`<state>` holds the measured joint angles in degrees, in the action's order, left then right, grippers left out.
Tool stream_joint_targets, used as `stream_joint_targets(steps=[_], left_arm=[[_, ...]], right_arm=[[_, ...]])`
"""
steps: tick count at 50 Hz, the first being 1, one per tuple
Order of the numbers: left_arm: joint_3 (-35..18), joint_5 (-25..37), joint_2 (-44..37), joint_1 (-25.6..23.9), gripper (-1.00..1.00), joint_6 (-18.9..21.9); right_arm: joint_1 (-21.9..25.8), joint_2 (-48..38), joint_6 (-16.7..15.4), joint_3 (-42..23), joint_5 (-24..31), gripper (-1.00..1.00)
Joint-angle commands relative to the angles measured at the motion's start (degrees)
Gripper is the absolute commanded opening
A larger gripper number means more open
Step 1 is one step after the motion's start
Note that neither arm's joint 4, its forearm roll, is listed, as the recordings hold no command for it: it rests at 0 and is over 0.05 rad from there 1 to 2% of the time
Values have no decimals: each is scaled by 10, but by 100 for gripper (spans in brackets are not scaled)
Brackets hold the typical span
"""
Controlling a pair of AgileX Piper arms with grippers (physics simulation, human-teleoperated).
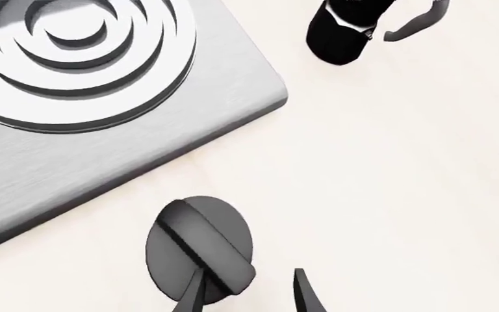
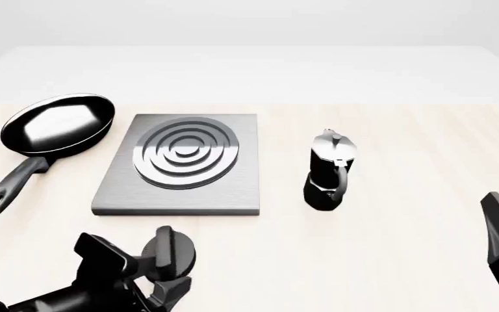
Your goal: Turn on the stove and put the frying pan on it.
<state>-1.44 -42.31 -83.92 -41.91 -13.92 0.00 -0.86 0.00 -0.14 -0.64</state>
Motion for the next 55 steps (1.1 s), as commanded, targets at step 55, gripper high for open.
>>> stream_joint_targets(steps=[55], left_arm=[[-118,703,549,162,100,109]], right_arm=[[0,0,0,0,0,100]])
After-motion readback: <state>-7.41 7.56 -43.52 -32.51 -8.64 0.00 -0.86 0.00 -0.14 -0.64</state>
